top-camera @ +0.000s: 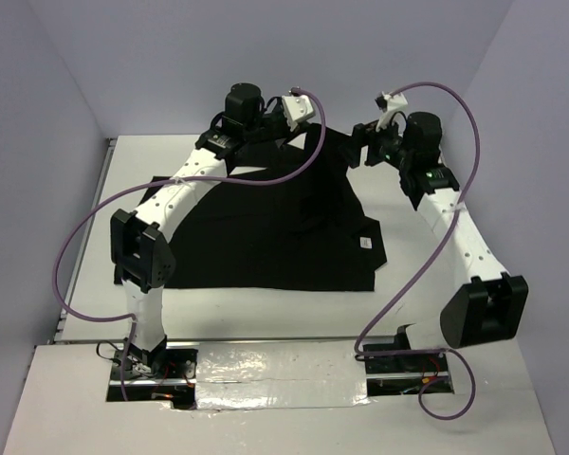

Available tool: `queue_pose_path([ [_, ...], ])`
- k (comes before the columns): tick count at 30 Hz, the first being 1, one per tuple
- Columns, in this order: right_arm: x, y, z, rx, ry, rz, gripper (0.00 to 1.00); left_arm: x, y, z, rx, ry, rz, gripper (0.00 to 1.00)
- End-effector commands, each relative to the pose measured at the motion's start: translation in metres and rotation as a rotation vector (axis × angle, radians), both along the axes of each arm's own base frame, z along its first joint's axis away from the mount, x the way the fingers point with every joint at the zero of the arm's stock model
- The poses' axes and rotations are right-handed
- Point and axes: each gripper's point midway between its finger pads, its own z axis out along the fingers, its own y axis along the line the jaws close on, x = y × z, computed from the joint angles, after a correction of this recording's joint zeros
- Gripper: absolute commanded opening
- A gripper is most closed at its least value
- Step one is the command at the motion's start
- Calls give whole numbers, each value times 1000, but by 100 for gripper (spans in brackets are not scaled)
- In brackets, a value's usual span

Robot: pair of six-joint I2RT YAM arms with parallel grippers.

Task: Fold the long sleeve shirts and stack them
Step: Fold the shirt

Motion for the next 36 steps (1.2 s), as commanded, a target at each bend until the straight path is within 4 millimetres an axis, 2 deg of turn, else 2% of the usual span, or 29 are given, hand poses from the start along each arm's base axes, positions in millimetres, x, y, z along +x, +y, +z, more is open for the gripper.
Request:
queue_pose_path([
  [1,6,-3,25,-105,-61,37,82,-18,-2,41,-46,-88,-48,0],
  [3,8,7,14,-102,-3,109,81,-17,-2,40,-44,-89,-49,0],
  [4,9,11,22,-99,-10,130,79,-17,-2,39,-43,-87,-49,0],
  [5,13,15,13,-100,19,151,78,-18,-2,42,-46,-92,-50,0],
  [9,6,25,-5,-115,80,226,75,-16,-2,41,-46,-94,-45,0],
  [12,6,31,-12,-126,98,228,66,-16,-3,40,-45,-90,-45,0],
  [13,10,30,-11,-136,97,209,57,-16,-3,39,-44,-90,-45,0],
  [15,15,30,-17,-139,128,186,47,-15,-2,38,-42,-85,-45,0],
  [16,17,31,-16,-132,136,172,35,-16,-3,39,-43,-87,-50,0],
  [18,16,35,-16,-99,159,166,22,-15,-3,39,-39,-90,-42,0],
  [19,13,38,-12,-78,160,169,6,-15,-3,38,-35,-91,-37,0],
  [20,12,39,-10,-55,168,160,0,-13,-3,37,-34,-92,-30,0],
  [21,11,41,-4,-26,158,149,0,-12,-3,35,-29,-87,-21,0],
  [22,4,43,-5,33,198,111,0,-7,-1,35,-29,-83,12,6],
  [23,4,44,-1,72,199,81,0,-6,-2,35,-31,-78,23,22],
  [24,1,43,-13,108,246,36,0,-6,-2,32,-24,-69,28,55],
  [25,-5,45,-7,229,306,-33,0,-4,-1,35,-27,-66,39,67],
  [26,-5,39,-11,291,343,-109,0,-4,0,34,-26,-61,47,76],
  [27,-7,39,-26,352,408,-157,0,-4,2,34,-21,-52,53,87],
  [28,-11,39,-27,484,490,-230,0,-6,5,38,-8,-70,57,91],
  [29,-12,42,-27,544,503,-233,0,-9,8,41,5,-81,51,93],
  [30,-16,46,-41,587,547,-241,0,-11,11,42,23,-93,46,96],
  [33,-21,57,-24,721,553,-260,0,-36,27,54,50,-131,12,99],
  [35,-24,60,-15,776,558,-297,0,-60,29,49,77,-119,-89,97],
  [36,-25,55,-8,806,537,-334,0,-78,34,32,136,-89,-137,93],
])
